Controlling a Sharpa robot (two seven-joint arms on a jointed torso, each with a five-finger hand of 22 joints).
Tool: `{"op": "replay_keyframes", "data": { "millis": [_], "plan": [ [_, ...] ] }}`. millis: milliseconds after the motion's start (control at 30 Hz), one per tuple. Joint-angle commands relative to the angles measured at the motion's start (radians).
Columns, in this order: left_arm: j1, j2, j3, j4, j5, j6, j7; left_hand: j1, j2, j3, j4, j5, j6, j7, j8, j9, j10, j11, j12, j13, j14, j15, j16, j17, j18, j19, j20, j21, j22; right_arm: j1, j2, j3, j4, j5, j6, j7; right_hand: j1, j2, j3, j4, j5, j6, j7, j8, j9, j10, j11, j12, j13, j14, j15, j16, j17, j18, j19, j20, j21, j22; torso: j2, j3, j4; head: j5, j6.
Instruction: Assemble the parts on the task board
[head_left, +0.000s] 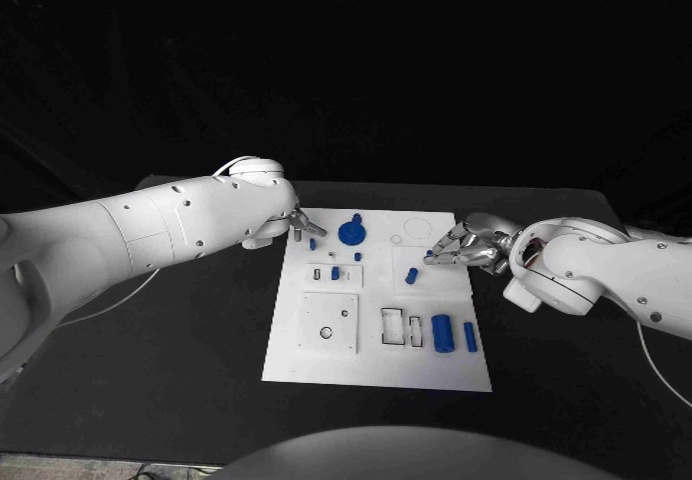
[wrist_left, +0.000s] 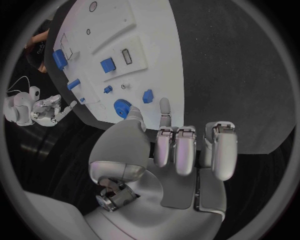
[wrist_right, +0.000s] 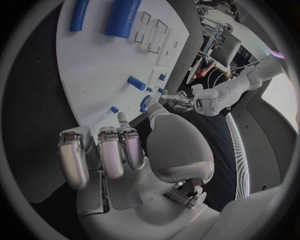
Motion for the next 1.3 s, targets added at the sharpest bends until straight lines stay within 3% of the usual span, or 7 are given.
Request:
{"op": "replay_keyframes", "data": {
  "millis": [33, 333, 733, 900, 1300],
  "plan": [
    [-0.001, 0.003, 0.0, -0.002, 0.008, 0.024, 0.008, 0.018, 0.003, 0.007, -0.001, 0.003, -0.005, 0.001, -0.005, -0.003, 0.107, 0.008, 0.002, 0.263, 0.104, 0.005, 0.003, 0.263, -0.007, 0.077, 0.007, -0.007, 0.252, -0.001, 0.0, 0.0, 0.002, -0.008, 0.015, 0.0, -0.001, 0.009, -0.007, 0.0, 0.006, -0.004, 0.006, 0.005, 0.001, 0.107, 0.007, 0.004, 0.263, 0.106, 0.008, 0.004, 0.263, -0.007, 0.105, 0.009, 0.004, 0.263, 0.0, 0.0003, 0.001, 0.001, -0.001],
    [-0.003, 0.008, 0.0, -0.007, 0.016, 0.022, 0.028, 0.094, 0.023, 0.024, -0.002, 0.004, 0.005, -0.003, -0.009, -0.011, 0.107, 0.004, 0.002, 0.263, 0.104, 0.003, 0.003, 0.263, -0.007, 0.08, 0.008, -0.005, 0.253, -0.001, 0.002, 0.0, 0.001, -0.008, 0.015, 0.001, -0.001, 0.009, -0.007, 0.0, 0.006, -0.004, 0.006, 0.005, 0.001, 0.107, 0.007, 0.004, 0.263, 0.106, 0.008, 0.004, 0.263, -0.007, 0.105, 0.009, 0.004, 0.263, -0.001, 0.0005, 0.0001, 0.004, -0.004],
    [-0.006, 0.019, 0.0, -0.017, 0.042, 0.038, 0.047, 0.082, 0.022, 0.01, 0.003, 0.003, 0.006, -0.002, -0.011, -0.013, 0.107, 0.005, 0.002, 0.263, 0.104, 0.003, 0.003, 0.263, -0.007, 0.078, 0.008, -0.007, 0.253, -0.001, 0.003, 0.0, -0.002, -0.008, 0.015, 0.0, -0.001, 0.011, -0.008, 0.001, 0.007, -0.004, 0.007, 0.006, 0.001, 0.107, 0.008, 0.004, 0.263, 0.106, 0.008, 0.004, 0.263, -0.007, 0.105, 0.009, 0.004, 0.263, 0.0, 0.0001, 0.0003, 0.0, -0.002],
    [-0.006, 0.024, 0.0, -0.02, 0.048, 0.048, 0.049, 0.09, 0.023, 0.003, 0.0, 0.044, 0.0, -0.001, -0.01, -0.011, 0.107, 0.006, 0.002, 0.263, 0.104, 0.005, 0.003, 0.263, -0.005, 0.071, 0.007, -0.012, 0.25, -0.001, 0.004, 0.0, -0.001, -0.008, 0.015, -0.001, -0.001, 0.011, -0.008, 0.001, 0.007, -0.004, 0.007, 0.006, 0.001, 0.107, 0.008, 0.004, 0.263, 0.106, 0.008, 0.004, 0.263, -0.007, 0.105, 0.009, 0.004, 0.263, 0.0, 0.0, 0.0007, 0.001, -0.003],
    [-0.008, 0.03, 0.0, -0.027, 0.056, 0.062, 0.045, 0.102, 0.027, 0.003, 0.0, 0.053, -0.004, -0.001, -0.004, -0.005, 0.107, 0.006, 0.002, 0.263, 0.104, 0.005, 0.003, 0.263, -0.005, 0.07, 0.007, -0.014, 0.25, -0.001, 0.004, 0.0, -0.001, -0.008, 0.016, -0.001, -0.001, 0.011, -0.008, 0.001, 0.007, -0.004, 0.007, 0.006, 0.001, 0.107, 0.008, 0.004, 0.263, 0.106, 0.008, 0.004, 0.263, -0.007, 0.105, 0.009, 0.004, 0.263, -0.001, 0.0004, 0.0001, 0.0, -0.005]
  ]
}}
